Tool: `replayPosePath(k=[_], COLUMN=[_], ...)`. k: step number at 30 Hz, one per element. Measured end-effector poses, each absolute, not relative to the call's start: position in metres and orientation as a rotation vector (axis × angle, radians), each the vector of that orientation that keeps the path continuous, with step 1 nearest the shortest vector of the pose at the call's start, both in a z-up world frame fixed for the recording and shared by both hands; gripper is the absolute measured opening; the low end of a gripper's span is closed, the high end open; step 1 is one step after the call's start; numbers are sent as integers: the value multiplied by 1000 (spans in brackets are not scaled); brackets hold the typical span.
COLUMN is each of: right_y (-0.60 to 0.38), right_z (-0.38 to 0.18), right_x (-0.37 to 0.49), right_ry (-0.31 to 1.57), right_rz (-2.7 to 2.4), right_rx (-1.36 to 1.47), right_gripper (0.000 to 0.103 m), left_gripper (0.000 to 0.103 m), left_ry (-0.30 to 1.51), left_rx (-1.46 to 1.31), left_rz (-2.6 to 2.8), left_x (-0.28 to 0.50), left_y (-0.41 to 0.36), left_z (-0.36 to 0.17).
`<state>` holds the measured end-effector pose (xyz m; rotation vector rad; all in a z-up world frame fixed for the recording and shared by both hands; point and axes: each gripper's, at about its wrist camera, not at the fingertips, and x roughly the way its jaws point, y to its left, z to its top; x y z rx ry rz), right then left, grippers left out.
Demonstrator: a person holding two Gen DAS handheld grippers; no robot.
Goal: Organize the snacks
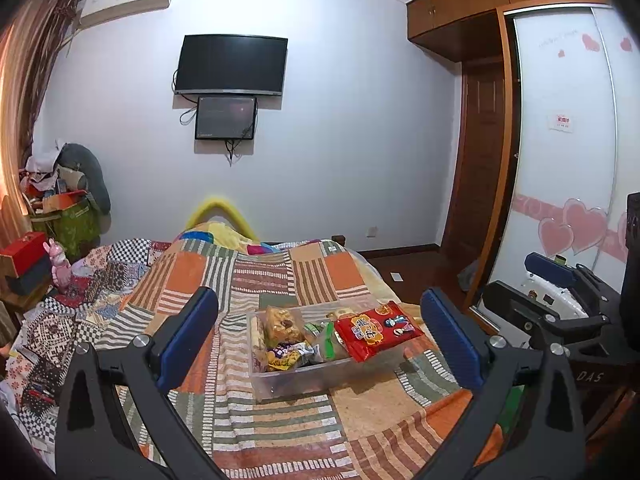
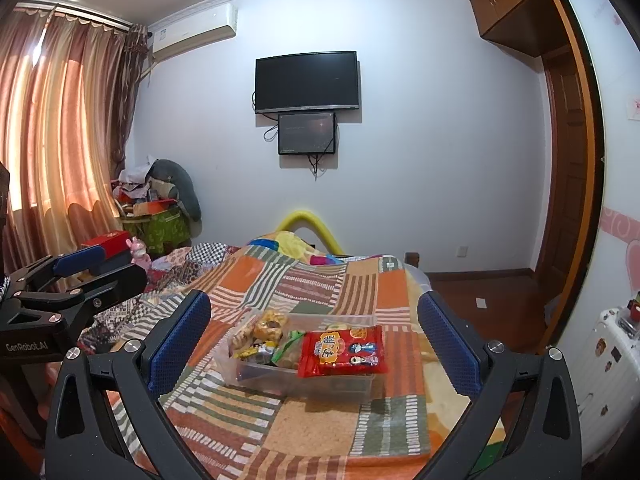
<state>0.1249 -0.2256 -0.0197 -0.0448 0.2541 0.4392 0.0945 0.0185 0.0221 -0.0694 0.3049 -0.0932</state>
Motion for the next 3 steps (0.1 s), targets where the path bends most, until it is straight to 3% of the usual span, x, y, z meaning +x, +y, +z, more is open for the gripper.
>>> replayPosePath(k=[3], right_y=[-226], right_z=[-20], right_x=[125], right_ry=[250], right_rz=[433], right_rx=[-46], right_gripper=[103], left_gripper=[103], left_ry=[308], left_rx=[-70], left_rz=[-91], left_x=[95], left_y=[18], left_z=[21])
